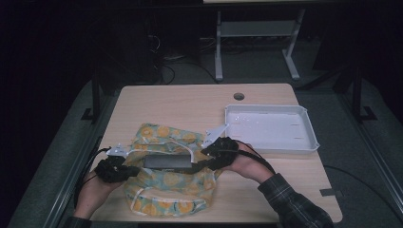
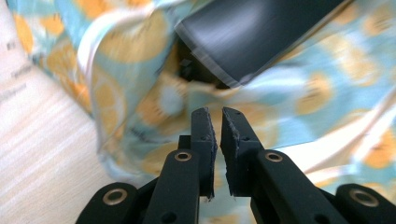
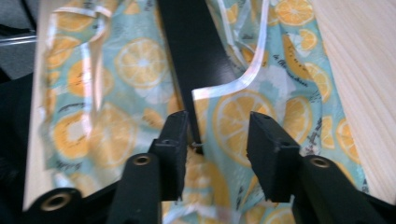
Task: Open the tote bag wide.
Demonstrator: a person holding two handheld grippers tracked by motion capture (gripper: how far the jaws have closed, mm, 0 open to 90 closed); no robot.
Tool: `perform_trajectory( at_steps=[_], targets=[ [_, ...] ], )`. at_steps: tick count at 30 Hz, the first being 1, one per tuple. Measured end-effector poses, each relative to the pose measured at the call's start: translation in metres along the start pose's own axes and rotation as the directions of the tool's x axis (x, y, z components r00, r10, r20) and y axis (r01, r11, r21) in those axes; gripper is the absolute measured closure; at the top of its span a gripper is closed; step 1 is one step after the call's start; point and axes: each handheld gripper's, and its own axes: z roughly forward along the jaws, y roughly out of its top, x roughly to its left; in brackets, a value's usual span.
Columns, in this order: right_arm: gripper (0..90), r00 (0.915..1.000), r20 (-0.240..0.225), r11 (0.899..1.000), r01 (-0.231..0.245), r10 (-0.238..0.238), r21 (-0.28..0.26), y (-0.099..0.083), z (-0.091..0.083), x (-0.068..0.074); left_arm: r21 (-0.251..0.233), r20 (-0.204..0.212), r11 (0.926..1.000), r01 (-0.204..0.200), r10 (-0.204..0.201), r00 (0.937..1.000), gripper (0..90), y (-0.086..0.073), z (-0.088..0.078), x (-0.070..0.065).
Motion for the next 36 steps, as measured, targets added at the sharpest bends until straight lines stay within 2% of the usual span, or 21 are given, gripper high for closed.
perform_trajectory(
  at_steps=[2, 4, 7, 9, 11, 16, 18, 23, 28, 33, 36],
  targets=[
    [50.0, 0.9999, 0.007, 1.000, -0.007, 0.007, 0.000, 0.003, 0.005, 0.000, -0.041, 0.021, 0.9992, 0.004, -0.003, 0.9998, 83.2, 0.003, -0.006, -0.007],
    [45.9, 0.9999, 0.013, 1.000, -0.001, 0.001, 0.000, 0.006, 0.012, -0.002, -0.069, 0.044, 0.9975, -0.012, 0.015, 0.9989, 83.9, 0.008, -0.007, -0.014],
    [43.4, 0.9997, 0.026, 1.000, 0.002, -0.002, 0.026, 0.008, 0.023, -0.002, -0.053, 0.056, 0.9975, -0.048, 0.051, 0.9972, 84.4, 0.014, 0.003, -0.022],
    [48.6, 0.9996, 0.027, 1.000, 0.007, -0.008, 0.030, 0.008, 0.027, -0.003, -0.018, 0.064, 0.9985, -0.053, 0.054, 0.9965, 85.1, 0.014, 0.013, -0.022],
    [57.9, 0.9998, 0.019, 0.999, 0.000, -0.001, 0.040, 0.009, 0.029, -0.004, -0.001, 0.070, 0.9992, -0.041, 0.041, 0.9967, 85.8, 0.011, 0.020, -0.021],
    [81.4, 0.9997, 0.024, 0.999, 0.001, -0.003, 0.049, 0.007, 0.030, -0.008, 0.035, 0.064, 0.9983, -0.046, 0.044, 0.9970, 86.5, 0.008, 0.028, -0.014],
    [85.6, 0.9997, 0.025, 0.999, -0.008, 0.007, 0.043, 0.008, 0.029, -0.009, 0.046, 0.063, 0.9981, -0.042, 0.039, 0.9972, 86.7, 0.007, 0.031, -0.013],
    [89.0, 0.9978, 0.055, 0.999, -0.039, 0.038, 0.013, 0.005, 0.023, -0.018, 0.084, 0.059, 0.9954, -0.046, 0.041, 0.9974, 87.2, 0.006, 0.038, -0.011],
    [89.3, 0.9877, 0.097, 0.992, -0.123, 0.123, -0.005, -0.002, 0.023, -0.040, 0.101, 0.055, 0.9933, -0.056, 0.051, 0.9972, 87.3, 0.005, 0.040, -0.010],
    [89.2, 0.9802, 0.113, 0.985, -0.168, 0.163, 0.038, -0.012, 0.039, -0.055, 0.115, 0.056, 0.9918, -0.055, 0.049, 0.9972, 87.2, 0.004, 0.042, -0.011],
    [89.2, 0.9798, 0.112, 0.981, -0.175, 0.165, 0.079, -0.016, 0.053, -0.059, 0.120, 0.056, 0.9911, -0.058, 0.051, 0.9971, 87.3, 0.004, 0.042, -0.011]
  ],
)
